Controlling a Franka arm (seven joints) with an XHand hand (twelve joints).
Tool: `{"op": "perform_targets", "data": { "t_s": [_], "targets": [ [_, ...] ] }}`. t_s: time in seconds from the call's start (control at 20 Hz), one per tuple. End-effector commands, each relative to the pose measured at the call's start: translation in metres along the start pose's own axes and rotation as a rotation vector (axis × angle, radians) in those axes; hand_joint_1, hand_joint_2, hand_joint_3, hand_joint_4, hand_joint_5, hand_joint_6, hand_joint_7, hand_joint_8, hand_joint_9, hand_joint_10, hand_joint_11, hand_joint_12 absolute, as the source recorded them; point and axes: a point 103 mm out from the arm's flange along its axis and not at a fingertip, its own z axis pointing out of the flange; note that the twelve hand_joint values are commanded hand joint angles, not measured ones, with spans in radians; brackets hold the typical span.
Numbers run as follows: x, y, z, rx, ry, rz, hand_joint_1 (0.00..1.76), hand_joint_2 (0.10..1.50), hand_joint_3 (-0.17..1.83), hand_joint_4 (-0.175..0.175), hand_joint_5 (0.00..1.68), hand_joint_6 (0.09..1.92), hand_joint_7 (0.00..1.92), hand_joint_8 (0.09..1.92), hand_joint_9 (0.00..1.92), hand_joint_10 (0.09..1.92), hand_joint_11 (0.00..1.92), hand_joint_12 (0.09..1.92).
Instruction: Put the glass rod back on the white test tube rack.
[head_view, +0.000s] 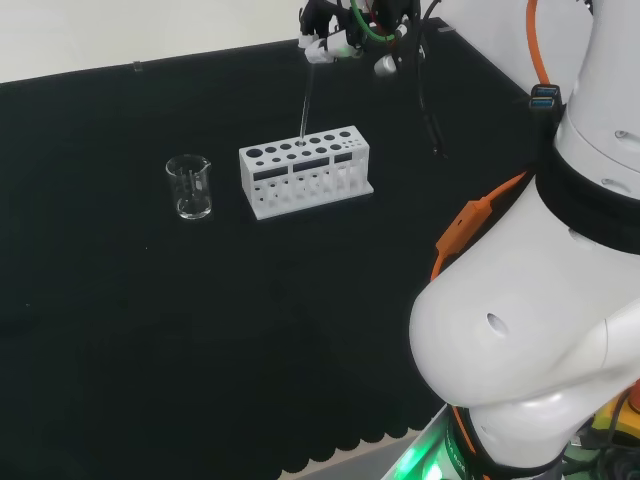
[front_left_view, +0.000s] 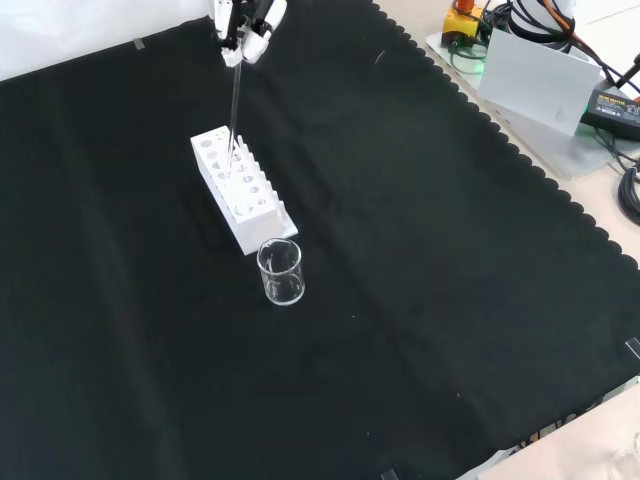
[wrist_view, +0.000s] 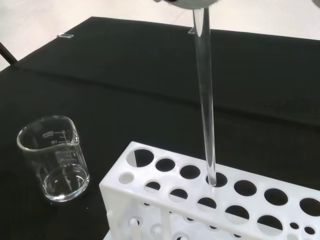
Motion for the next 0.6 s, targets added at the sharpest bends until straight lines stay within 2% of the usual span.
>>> {"op": "perform_targets", "data": {
  "t_s": [0.05, 0.6],
  "targets": [
    [-0.002, 0.006, 0.0, 0.005, -0.002, 0.003, 1.22, 1.08, -0.17, -0.175, 1.26, 0.58, 1.62, 0.76, 1.89, 0.46, 1.72, 0.74],
    [-0.013, 0.006, -0.003, -0.011, 0.003, 0.013, 1.22, 1.08, -0.17, -0.175, 1.26, 0.58, 1.62, 0.76, 1.89, 0.46, 1.72, 0.74]
  ]
}}
